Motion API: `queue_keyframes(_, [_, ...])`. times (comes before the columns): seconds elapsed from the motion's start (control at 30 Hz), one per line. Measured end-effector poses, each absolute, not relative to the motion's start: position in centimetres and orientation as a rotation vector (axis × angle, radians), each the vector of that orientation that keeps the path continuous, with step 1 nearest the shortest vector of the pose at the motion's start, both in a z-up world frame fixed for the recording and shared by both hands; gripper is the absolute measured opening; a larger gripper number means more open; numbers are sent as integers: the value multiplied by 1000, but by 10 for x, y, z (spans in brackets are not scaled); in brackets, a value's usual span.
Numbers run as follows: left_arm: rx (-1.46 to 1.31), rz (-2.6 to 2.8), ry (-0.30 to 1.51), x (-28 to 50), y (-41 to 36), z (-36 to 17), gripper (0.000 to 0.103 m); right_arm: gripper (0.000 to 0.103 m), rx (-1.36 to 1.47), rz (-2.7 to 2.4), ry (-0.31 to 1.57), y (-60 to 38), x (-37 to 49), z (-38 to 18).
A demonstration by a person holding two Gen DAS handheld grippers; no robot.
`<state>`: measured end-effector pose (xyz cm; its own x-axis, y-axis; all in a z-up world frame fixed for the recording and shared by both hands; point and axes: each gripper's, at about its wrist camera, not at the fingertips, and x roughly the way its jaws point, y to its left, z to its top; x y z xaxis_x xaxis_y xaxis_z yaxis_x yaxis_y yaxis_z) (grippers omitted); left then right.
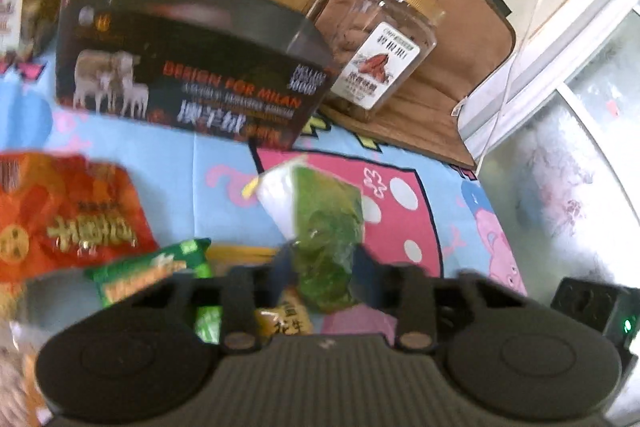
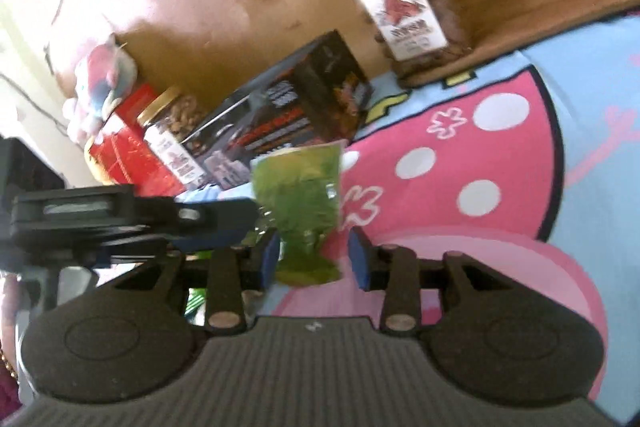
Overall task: Organize snacks
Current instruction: 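Grasp the green pouch with the left gripper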
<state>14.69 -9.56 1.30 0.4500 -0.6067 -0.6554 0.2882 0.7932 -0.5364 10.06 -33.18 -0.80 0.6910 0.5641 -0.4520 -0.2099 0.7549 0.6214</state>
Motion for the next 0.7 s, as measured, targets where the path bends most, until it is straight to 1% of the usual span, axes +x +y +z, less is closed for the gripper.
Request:
queue_keyframes(0.03, [-365, -566, 954, 143, -96, 14, 16, 30, 564, 445, 676, -330, 94, -5])
queue_keyframes(0.07, [-357, -572, 948, 138, -94, 18, 15, 25, 545, 434, 671, -329, 88, -2])
queue_keyframes(0.17, [-369, -614, 891, 118, -88, 35, 15, 16, 546, 445, 638, -328, 70, 4])
queue_keyframes(0.2, [-383, -646, 872, 113, -85, 42, 15, 16, 557, 457, 621, -328, 68, 7])
queue_keyframes(0.23, [-410, -694, 878, 109, -84, 46, 11, 2, 569, 478, 599, -328, 63, 12])
queue_keyframes(0.3, [-411, -715, 874, 102, -88, 53, 11, 3, 592, 528, 570, -323, 60, 24])
queue_keyframes(0.37, [-350, -675, 851, 96, -91, 59, 11, 3, 505, 486, 552, -310, 57, 38])
queue_keyframes(0.43, [-341, -669, 868, 95, -86, 58, 11, 3, 464, 489, 549, -304, 59, 41])
queue_keyframes(0.5, [-324, -662, 877, 97, -84, 55, 15, 7, 502, 480, 564, -312, 59, 37])
queue_keyframes(0.57, [-314, -650, 901, 104, -85, 47, 24, 8, 507, 445, 571, -320, 54, 30])
queue_keyframes(0.6, [-306, -638, 911, 108, -86, 44, 27, 9, 499, 435, 581, -324, 52, 26])
queue_keyframes(0.63, [-297, -624, 909, 112, -86, 43, 34, 11, 492, 423, 591, -326, 50, 22])
queue_keyframes(0.67, [-293, -608, 903, 116, -85, 43, 43, 17, 488, 421, 599, -328, 49, 19])
queue_keyframes(0.7, [-292, -593, 902, 121, -84, 42, 48, 20, 491, 420, 609, -330, 48, 17])
